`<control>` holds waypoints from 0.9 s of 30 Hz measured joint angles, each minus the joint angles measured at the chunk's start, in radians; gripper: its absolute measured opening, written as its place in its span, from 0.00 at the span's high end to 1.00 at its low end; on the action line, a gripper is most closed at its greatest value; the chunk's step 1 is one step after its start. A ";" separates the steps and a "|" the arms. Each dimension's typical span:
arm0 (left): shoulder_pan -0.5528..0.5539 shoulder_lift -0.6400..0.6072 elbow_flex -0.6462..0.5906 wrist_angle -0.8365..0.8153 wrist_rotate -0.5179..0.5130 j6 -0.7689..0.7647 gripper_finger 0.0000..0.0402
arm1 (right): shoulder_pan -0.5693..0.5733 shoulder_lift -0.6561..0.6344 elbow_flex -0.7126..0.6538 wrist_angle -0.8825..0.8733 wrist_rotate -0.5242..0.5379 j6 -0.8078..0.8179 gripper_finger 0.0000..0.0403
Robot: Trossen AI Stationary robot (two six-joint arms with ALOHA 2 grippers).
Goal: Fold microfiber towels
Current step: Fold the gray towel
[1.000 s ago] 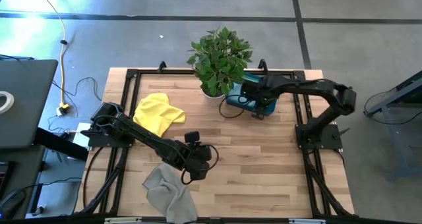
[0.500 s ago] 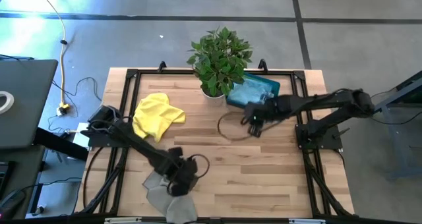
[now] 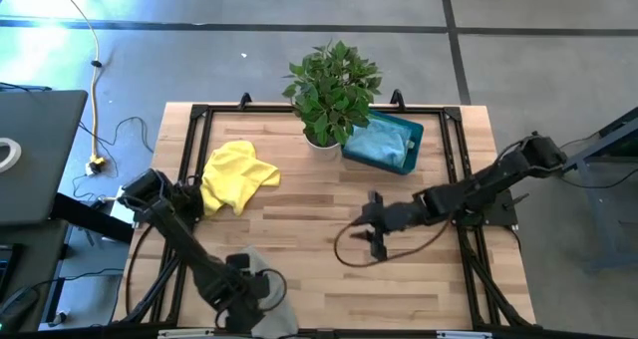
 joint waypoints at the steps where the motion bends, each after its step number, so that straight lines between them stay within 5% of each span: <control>1: -0.010 0.000 -0.021 0.024 -0.008 -0.017 0.61 | 0.015 0.000 -0.018 0.051 0.000 0.000 0.66; 5: -0.028 0.001 -0.109 0.112 -0.060 -0.120 0.61 | 0.058 0.000 -0.071 0.191 0.037 0.000 0.66; 17: -0.012 -0.005 -0.300 0.321 -0.084 -0.140 0.61 | 0.099 0.000 -0.085 0.194 0.180 0.007 0.66; 27: 0.125 0.003 -0.310 0.340 -0.360 0.065 0.61 | 0.099 0.000 -0.085 0.194 0.236 0.007 0.66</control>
